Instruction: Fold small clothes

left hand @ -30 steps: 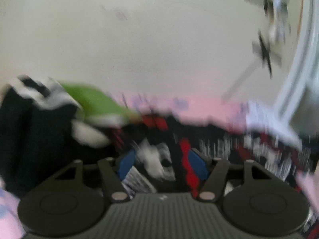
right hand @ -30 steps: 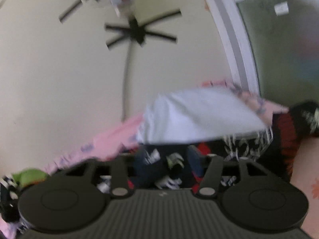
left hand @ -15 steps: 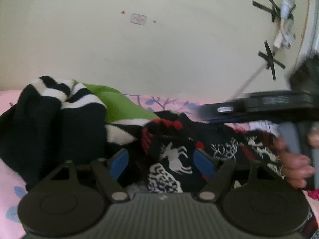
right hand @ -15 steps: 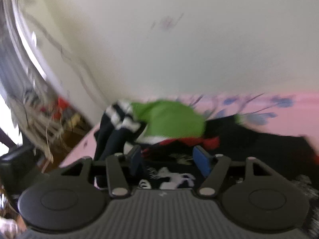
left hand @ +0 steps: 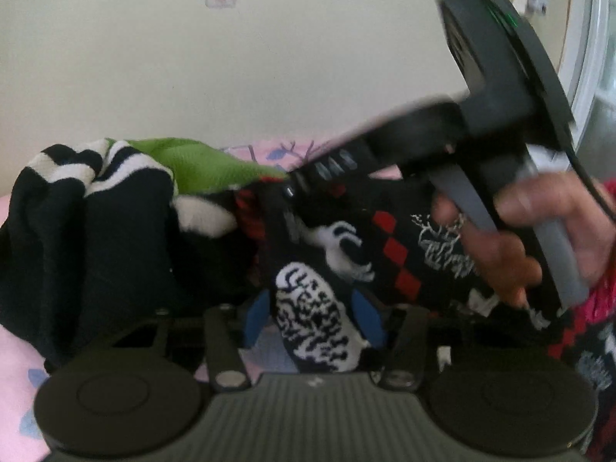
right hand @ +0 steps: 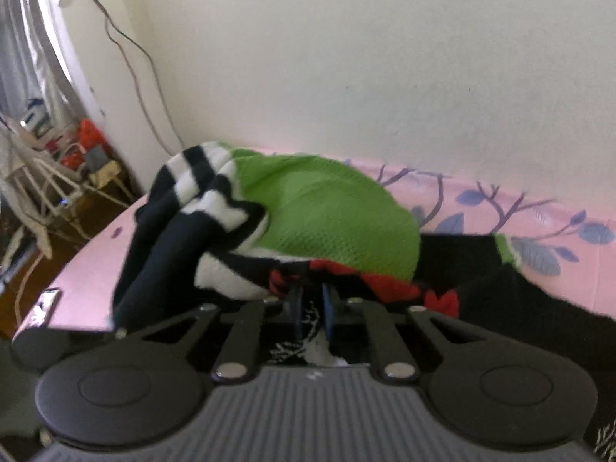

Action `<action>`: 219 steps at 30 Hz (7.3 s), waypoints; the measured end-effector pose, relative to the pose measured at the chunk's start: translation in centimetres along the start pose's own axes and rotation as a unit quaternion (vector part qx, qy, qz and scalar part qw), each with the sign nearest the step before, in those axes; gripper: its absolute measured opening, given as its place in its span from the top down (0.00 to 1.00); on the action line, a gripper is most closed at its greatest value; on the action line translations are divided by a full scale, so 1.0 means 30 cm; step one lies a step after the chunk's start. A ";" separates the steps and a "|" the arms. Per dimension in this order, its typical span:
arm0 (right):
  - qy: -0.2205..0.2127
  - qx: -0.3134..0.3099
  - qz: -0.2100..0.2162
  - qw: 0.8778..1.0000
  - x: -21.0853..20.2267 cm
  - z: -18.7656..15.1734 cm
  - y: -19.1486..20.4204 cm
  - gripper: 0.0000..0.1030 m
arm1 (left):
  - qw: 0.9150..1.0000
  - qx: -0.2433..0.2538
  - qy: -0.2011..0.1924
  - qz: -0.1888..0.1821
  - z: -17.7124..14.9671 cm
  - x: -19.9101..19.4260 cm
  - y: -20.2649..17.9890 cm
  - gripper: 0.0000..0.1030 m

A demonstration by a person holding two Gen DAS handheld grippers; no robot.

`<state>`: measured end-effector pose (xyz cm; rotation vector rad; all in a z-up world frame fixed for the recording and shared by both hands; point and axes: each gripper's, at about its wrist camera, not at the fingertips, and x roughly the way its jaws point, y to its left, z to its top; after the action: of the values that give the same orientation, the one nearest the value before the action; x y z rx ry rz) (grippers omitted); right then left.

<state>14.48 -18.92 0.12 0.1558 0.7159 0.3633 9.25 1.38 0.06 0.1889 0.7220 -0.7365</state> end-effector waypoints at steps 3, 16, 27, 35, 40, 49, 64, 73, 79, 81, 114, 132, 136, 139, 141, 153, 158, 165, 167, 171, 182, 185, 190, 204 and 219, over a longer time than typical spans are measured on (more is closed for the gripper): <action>0.003 0.002 0.001 1.000 0.001 0.003 0.002 0.86 | 1.000 0.002 0.003 0.005 -0.004 0.002 0.004 0.53; -0.096 0.083 -0.014 0.992 -0.472 -0.306 -0.121 0.51 | 0.979 -0.131 -0.087 -0.130 0.018 -0.068 0.093 0.46; -0.087 0.105 -0.040 0.990 -0.453 -0.498 -0.139 0.57 | 0.994 -0.060 0.004 -0.095 -0.008 0.058 -0.009 0.48; -0.143 0.095 -0.052 0.984 -0.529 -0.525 -0.120 0.56 | 0.985 -0.085 -0.055 -0.138 0.006 -0.014 0.008 0.32; -0.158 0.097 -0.101 0.978 -0.601 -0.526 -0.142 0.55 | 0.986 -0.094 -0.033 -0.131 0.010 0.029 0.002 0.30; -0.115 0.121 -0.125 0.978 -0.569 -0.561 -0.207 0.34 | 0.991 -0.082 -0.012 -0.105 -0.010 0.071 -0.015 0.24; -0.123 0.130 -0.122 0.976 -0.580 -0.560 -0.217 0.35 | 0.993 -0.070 -0.011 -0.091 -0.008 0.072 -0.050 0.23; -0.129 0.141 -0.111 0.975 -0.588 -0.565 -0.226 0.33 | 0.995 -0.056 -0.014 -0.077 -0.013 0.075 -0.069 0.21; -0.129 0.141 -0.110 0.975 -0.591 -0.566 -0.229 0.32 | 0.996 -0.054 -0.014 -0.077 -0.014 0.076 -0.071 0.21; -0.129 0.142 -0.110 0.975 -0.591 -0.566 -0.228 0.32 | 0.996 -0.051 -0.013 -0.075 -0.014 0.076 -0.073 0.21; -0.128 0.139 -0.112 0.976 -0.590 -0.566 -0.224 0.31 | 0.997 -0.040 -0.011 -0.071 -0.013 0.079 -0.083 0.17; -0.128 0.140 -0.113 0.975 -0.590 -0.565 -0.226 0.31 | 0.998 -0.025 -0.010 -0.061 -0.013 0.080 -0.097 0.17; -0.127 0.138 -0.116 0.975 -0.589 -0.566 -0.223 0.31 | 0.996 -0.040 -0.020 -0.078 -0.009 0.063 -0.080 0.17; -0.122 0.134 -0.119 0.976 -0.586 -0.562 -0.224 0.31 | 0.995 -0.058 -0.011 -0.084 -0.007 0.071 -0.058 0.18; -0.116 0.129 -0.126 0.977 -0.585 -0.560 -0.219 0.36 | 0.995 -0.055 -0.005 -0.080 -0.007 0.078 -0.059 0.18; -0.271 0.279 -0.267 0.882 -1.236 -0.851 -0.403 0.29 | 0.990 -0.082 -0.043 -0.109 0.002 0.015 -0.048 0.17; -0.300 0.402 -0.321 0.804 -1.397 -1.036 -0.568 0.29 | 0.990 -0.084 -0.040 -0.103 -0.001 0.030 -0.052 0.16; -0.311 0.428 -0.309 0.790 -1.366 -1.046 -0.683 0.28 | 0.990 -0.097 -0.021 -0.099 -0.008 0.066 -0.034 0.16; -0.301 0.424 -0.311 0.796 -1.339 -1.010 -0.713 0.52 | 0.991 -0.094 -0.021 -0.098 -0.009 0.067 -0.038 0.15; -0.316 0.364 -0.308 0.820 -1.321 -0.857 -0.642 0.82 | 0.990 -0.095 -0.028 -0.096 -0.005 0.052 -0.036 0.15; -0.226 0.073 -0.111 0.965 -0.793 -0.336 -0.054 0.44 | 0.980 -0.136 -0.075 -0.126 0.017 -0.027 0.026 0.14; -0.153 -0.010 -0.088 0.984 -0.656 -0.388 0.057 0.43 | 0.979 -0.145 -0.072 -0.123 0.018 -0.023 0.042 0.13; -0.158 -0.025 -0.133 0.978 -0.738 -0.536 0.013 0.44 | 0.977 -0.149 -0.071 -0.132 0.019 -0.018 0.036 0.13; -0.179 0.175 -0.109 0.962 -0.841 -0.488 -0.286 0.47 | 0.980 -0.131 -0.059 -0.137 0.004 0.012 -0.004 0.13; -0.061 0.137 0.077 0.986 -0.391 -0.230 -0.080 0.69 | 0.967 -0.172 -0.120 -0.142 0.017 -0.085 0.083 0.13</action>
<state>2.38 -25.44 1.53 0.4931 0.6322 0.3981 9.88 4.40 1.89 -0.3227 0.6388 -0.8757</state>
